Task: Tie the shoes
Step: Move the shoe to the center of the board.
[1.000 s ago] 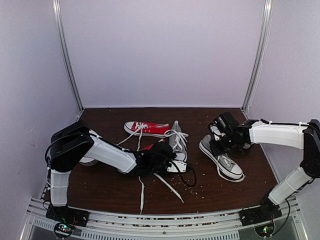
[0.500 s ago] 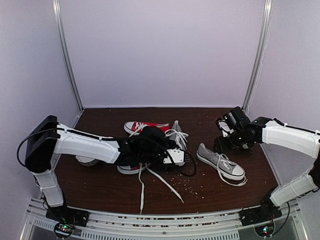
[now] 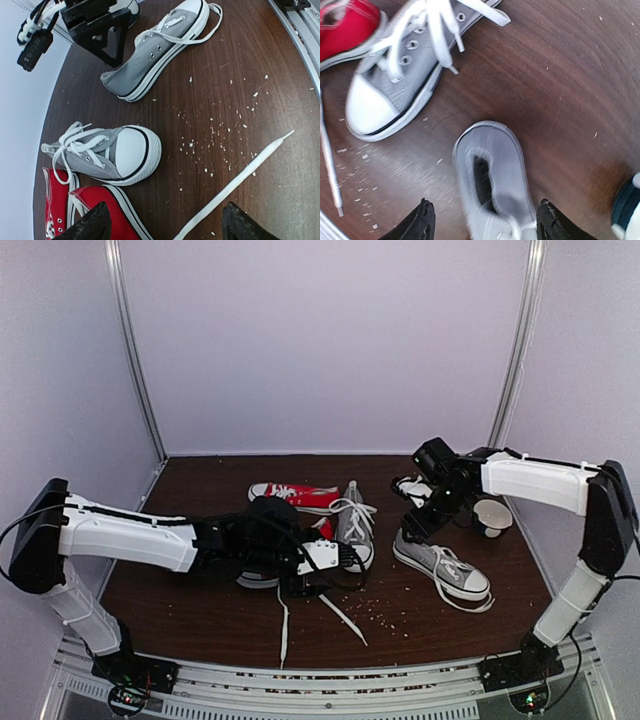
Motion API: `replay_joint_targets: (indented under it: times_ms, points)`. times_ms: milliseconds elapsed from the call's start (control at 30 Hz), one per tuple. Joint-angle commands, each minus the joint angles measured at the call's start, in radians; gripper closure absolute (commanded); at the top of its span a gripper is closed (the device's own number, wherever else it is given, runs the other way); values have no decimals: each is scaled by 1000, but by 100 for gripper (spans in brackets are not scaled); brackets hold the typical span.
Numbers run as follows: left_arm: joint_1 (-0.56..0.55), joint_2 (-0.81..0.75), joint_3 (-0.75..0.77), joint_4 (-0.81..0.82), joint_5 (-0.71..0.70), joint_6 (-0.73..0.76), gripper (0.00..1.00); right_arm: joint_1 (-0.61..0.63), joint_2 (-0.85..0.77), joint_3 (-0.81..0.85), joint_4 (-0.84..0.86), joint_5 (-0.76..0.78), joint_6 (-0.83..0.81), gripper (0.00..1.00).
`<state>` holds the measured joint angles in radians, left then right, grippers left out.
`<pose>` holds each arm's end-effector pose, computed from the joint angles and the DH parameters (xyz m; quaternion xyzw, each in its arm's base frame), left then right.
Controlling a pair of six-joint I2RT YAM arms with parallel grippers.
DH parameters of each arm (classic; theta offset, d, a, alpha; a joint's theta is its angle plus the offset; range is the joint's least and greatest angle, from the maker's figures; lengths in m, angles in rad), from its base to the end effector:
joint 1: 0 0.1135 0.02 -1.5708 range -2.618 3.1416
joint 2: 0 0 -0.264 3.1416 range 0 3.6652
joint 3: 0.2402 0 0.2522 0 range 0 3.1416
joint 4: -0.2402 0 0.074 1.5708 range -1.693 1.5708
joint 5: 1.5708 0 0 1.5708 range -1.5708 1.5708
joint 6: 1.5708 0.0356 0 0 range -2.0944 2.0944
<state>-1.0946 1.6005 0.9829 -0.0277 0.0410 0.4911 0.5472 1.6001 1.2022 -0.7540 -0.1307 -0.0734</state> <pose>0.1591 -0.3116 0.2185 0.6437 0.6214 -0.1502 0.4207 0.2719 0.1711 0.2379 -0.3110 0.9253 0.1108 0.1867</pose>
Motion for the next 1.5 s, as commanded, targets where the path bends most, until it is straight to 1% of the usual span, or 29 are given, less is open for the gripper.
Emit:
replay_joint_targets:
  times_ms: [0,67,167,233,267,300,367,467,500,567,600,633,667,733,900,967,1033,1167,1233,1400,1433,1467]
  points:
    - [-1,-61,-28,-7,-47,-58,21,6,192,126,-161,199,-137,30]
    - [-1,-75,-43,-13,-64,-71,20,16,243,153,-185,196,-151,29]
    - [-1,-97,-68,-4,-72,-75,20,38,274,150,-174,159,-159,30]
    - [1,-104,-77,1,-79,-76,19,47,284,149,-158,131,-130,36]
    - [1,-106,-78,0,-85,-77,19,50,286,148,-152,105,-108,42]
    - [2,-106,-75,-8,-93,-77,19,52,287,144,-146,85,-75,50]
    - [1,-113,-64,-31,-116,-84,19,53,275,120,-121,63,17,73]
    - [2,-138,-70,-47,-138,-91,19,53,220,49,-68,22,175,95]
    - [2,-147,-75,-45,-139,-92,19,53,188,17,-38,-7,233,100]
    - [2,-161,-84,-43,-138,-95,19,53,110,-65,49,-107,350,100]
    - [2,-165,-86,-43,-138,-97,19,54,58,-113,119,-172,423,100]
    - [2,-170,-88,-43,-138,-99,19,56,10,-170,224,-218,505,100]
    - [3,-175,-90,-43,-137,-101,19,59,-39,-220,296,-240,587,100]
    - [2,-182,-97,-41,-135,-100,19,66,-109,-261,345,-231,716,100]
    - [4,-227,-125,-46,-141,-105,19,94,-188,-270,352,-144,952,100]
    - [4,-251,-141,-49,-142,-104,19,114,-206,-267,353,-96,1015,100]
    - [4,-270,-154,-48,-146,-100,19,132,-181,-236,323,-58,1016,100]
    - [4,-279,-160,-54,-140,-103,18,145,-56,-131,201,-5,904,100]
    - [4,-272,-158,-60,-133,-103,18,160,-20,-115,195,36,888,100]
    - [4,-235,-138,-81,-124,-110,19,187,30,-95,252,82,955,100]
    - [4,-226,-132,-85,-119,-111,19,191,37,-86,268,97,958,94]
    - [4,-217,-126,-89,-110,-112,19,191,50,-75,278,109,957,84]
